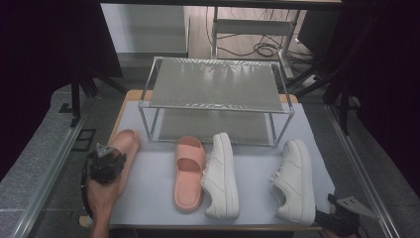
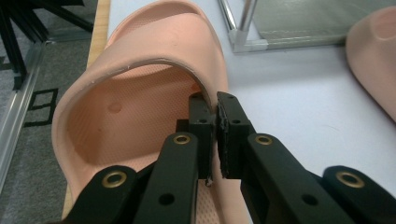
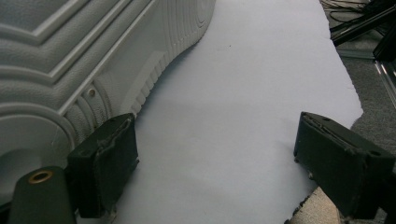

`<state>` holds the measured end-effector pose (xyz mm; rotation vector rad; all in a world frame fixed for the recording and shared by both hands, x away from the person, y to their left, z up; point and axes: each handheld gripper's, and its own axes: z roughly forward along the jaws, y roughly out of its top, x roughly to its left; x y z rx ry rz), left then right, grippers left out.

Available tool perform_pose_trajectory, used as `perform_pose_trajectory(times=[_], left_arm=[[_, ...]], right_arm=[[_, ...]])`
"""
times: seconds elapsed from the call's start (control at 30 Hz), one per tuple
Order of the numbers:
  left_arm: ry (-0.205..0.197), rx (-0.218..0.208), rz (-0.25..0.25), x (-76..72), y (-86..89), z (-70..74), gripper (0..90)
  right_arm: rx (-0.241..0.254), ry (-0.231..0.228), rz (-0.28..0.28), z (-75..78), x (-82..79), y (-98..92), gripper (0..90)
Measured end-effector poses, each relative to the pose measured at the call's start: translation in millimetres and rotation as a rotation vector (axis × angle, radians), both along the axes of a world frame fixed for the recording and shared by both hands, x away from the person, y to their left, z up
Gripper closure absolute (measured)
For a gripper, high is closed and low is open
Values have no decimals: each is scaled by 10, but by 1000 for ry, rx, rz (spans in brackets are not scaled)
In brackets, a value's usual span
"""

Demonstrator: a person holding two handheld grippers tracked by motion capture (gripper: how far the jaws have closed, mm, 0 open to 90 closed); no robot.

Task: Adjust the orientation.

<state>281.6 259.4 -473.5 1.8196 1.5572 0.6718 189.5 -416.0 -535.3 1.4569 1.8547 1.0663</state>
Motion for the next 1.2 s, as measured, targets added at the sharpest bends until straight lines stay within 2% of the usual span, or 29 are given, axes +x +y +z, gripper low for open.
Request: perform_pose_trajectory(times=[0.17, 0.4, 0.43, 0.57, 0.83, 1.07, 1.2], left_arm=[[-3, -5, -25, -79, 3, 41, 859], [-26, -9, -67, -268, 3, 150, 858], [-30, -20, -92, -323, -5, 172, 858], [-20, -24, -141, -424, -44, 194, 857], [-10, -36, -203, -602, -135, 234, 857], [-15, -36, -246, -692, -247, 279, 856], [-36, -28, -268, -670, -365, 315, 855]], right_arm=[[0, -1, 0, -1, 0, 0, 136], [2, -2, -1, -2, -1, 1, 136], [2, -3, -1, -4, 0, 1, 136], [4, -6, -1, -7, 0, 0, 135], [7, -14, 1, -17, -3, -3, 133], [8, -18, 1, -22, -5, -3, 132], [9, -19, 1, -23, -5, -3, 132]])
